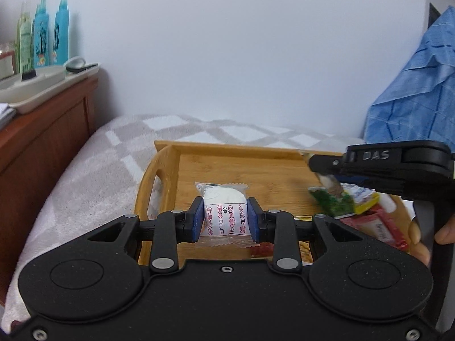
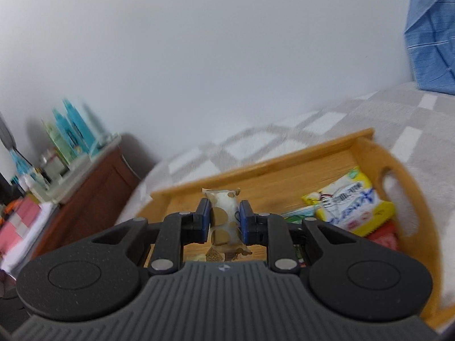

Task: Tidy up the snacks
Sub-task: 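Carry both snacks onto the tray and open both tools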

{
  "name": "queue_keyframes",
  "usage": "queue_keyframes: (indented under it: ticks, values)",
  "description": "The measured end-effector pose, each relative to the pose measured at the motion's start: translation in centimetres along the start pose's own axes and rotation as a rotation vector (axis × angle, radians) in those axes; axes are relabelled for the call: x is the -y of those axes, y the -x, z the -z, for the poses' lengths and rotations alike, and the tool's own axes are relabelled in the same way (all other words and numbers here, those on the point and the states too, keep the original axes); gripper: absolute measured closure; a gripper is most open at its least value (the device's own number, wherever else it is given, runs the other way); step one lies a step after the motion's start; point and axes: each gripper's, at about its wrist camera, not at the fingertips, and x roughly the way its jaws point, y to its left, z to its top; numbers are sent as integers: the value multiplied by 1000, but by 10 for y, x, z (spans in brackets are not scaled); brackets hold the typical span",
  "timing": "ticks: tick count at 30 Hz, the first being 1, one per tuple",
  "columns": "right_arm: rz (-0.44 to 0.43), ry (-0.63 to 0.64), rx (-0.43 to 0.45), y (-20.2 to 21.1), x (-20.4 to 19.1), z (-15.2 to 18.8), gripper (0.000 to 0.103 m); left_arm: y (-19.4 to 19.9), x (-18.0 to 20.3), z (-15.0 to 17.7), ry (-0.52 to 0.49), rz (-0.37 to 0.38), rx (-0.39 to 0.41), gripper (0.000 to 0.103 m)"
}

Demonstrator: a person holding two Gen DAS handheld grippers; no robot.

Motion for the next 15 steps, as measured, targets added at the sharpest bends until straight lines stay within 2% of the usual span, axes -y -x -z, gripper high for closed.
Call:
queue_keyframes:
  ticks: [7,15]
  values:
    - [58,126,-41,-36,-17,10,78,-33,0,5,-12,-31,-35,73]
    - [152,182,-3,-41,-18,19,78,-45,2,9,-27,-28,-55,73]
